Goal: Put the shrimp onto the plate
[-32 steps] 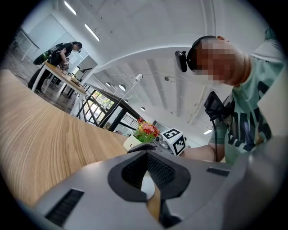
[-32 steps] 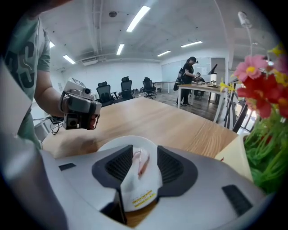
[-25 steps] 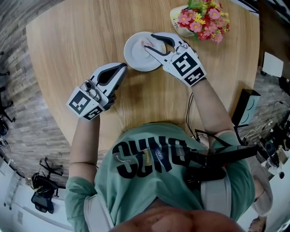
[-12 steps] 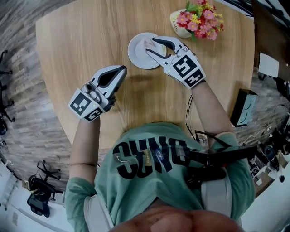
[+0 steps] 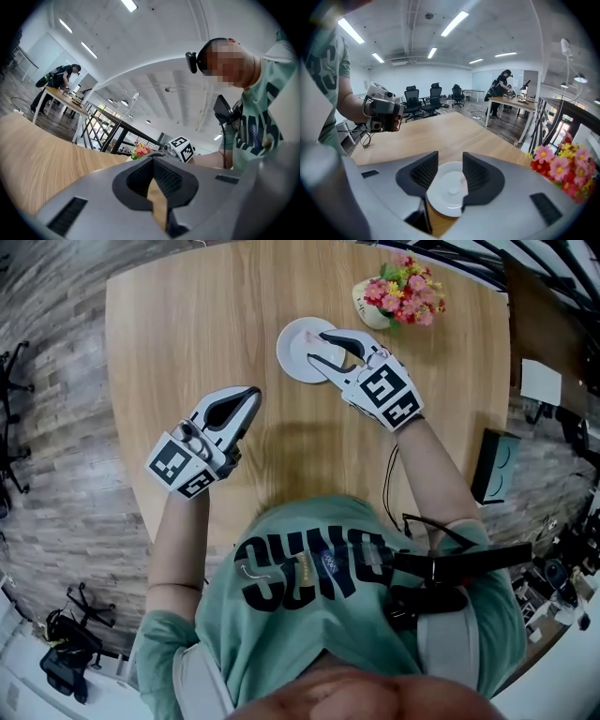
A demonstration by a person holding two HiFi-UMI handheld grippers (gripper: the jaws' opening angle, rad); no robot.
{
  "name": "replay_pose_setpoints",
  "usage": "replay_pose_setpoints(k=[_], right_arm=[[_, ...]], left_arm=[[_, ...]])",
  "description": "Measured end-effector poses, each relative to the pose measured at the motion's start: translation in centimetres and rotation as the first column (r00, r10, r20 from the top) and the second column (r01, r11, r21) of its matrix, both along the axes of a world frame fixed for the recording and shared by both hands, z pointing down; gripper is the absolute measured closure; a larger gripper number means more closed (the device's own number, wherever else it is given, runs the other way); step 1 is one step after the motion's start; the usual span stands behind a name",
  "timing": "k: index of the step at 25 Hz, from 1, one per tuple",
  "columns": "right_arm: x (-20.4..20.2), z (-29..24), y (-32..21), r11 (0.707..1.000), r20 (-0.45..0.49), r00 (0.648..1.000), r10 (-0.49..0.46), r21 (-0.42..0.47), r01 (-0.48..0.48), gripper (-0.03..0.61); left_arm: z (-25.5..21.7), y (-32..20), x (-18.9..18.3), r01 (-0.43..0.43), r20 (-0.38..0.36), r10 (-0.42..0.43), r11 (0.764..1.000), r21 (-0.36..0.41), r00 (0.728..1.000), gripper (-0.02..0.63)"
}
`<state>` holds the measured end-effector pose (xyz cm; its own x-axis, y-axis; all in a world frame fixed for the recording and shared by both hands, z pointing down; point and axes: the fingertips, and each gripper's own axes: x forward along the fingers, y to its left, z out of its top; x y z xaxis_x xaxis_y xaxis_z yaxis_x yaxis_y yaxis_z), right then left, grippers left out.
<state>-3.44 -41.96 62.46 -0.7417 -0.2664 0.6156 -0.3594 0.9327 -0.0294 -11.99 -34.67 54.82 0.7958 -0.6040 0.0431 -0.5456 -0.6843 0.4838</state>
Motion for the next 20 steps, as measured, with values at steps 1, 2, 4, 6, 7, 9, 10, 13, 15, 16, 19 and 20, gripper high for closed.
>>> replay_pose_setpoints(k=[1, 2, 4, 6, 7, 9, 10, 13, 15, 16, 19, 20], right_arm=[[-0.1, -0.3, 0.3, 1.000, 0.006, 1.000, 0.005, 0.000, -0.005, 0.423], [-0.2, -0.6, 0.5, 1.000, 0.014, 1.000, 0.011, -0.003, -0.011, 0.423], [-0.7, -1.0, 1.2, 1.000, 0.031, 0.999, 0.020, -0.016, -0.020, 0.423], [-1.6, -1.3, 2.1, 0.999, 0.043, 0.999, 0.022, -0.032, -0.020, 0.423], [-2.1, -1.5, 2.6, 0.999, 0.047, 0.999, 0.020, -0.039, -0.019, 0.423], [-3.4, -1.9, 3.5, 0.999, 0.058, 0.998, 0.016, -0.048, -0.013, 0.423], [-4.2, -2.3, 3.9, 0.999, 0.066, 0.998, 0.012, -0.050, -0.009, 0.423], [-6.9, -3.6, 4.9, 0.999, 0.091, 0.996, -0.022, -0.045, 0.026, 0.423], [-8.5, -4.7, 5.8, 0.998, 0.106, 0.993, -0.051, -0.041, 0.055, 0.423], [-9.1, -5.2, 6.3, 0.997, 0.112, 0.992, -0.060, -0.042, 0.065, 0.425], [-10.3, -7.0, 8.2, 0.996, 0.133, 0.989, -0.065, -0.050, 0.072, 0.431], [-10.6, -7.6, 8.7, 0.997, 0.142, 0.988, -0.058, -0.049, 0.065, 0.452]], left_arm=[[-0.3, 0.5, -0.3, 0.004, 0.002, -0.004, 1.000, 0.004, 1.000, 0.618], [-0.6, 1.0, -0.7, 0.010, 0.004, -0.010, 1.000, 0.007, 1.000, 0.618], [-1.1, 2.0, -1.7, 0.025, 0.008, -0.025, 1.000, 0.012, 1.000, 0.618], [-1.8, 3.2, -3.1, 0.043, 0.012, -0.043, 0.999, 0.016, 0.999, 0.618], [-2.1, 3.8, -4.0, 0.052, 0.015, -0.053, 0.999, 0.016, 0.999, 0.618], [-2.6, 5.0, -5.8, 0.072, 0.021, -0.072, 0.997, 0.014, 0.997, 0.618], [-3.0, 5.4, -6.8, 0.083, 0.023, -0.084, 0.996, 0.016, 0.996, 0.618], [-4.2, 6.9, -10.1, 0.123, 0.025, -0.123, 0.992, 0.029, 0.992, 0.618], [-5.1, 8.1, -12.0, 0.143, 0.019, -0.144, 0.989, 0.037, 0.989, 0.618], [-5.4, 8.8, -12.8, 0.147, 0.015, -0.147, 0.988, 0.037, 0.989, 0.618], [-6.3, 10.7, -14.5, 0.129, 0.003, -0.129, 0.991, 0.030, 0.992, 0.618], [-6.7, 11.2, -15.1, 0.116, 0.002, -0.116, 0.993, 0.031, 0.993, 0.618]])
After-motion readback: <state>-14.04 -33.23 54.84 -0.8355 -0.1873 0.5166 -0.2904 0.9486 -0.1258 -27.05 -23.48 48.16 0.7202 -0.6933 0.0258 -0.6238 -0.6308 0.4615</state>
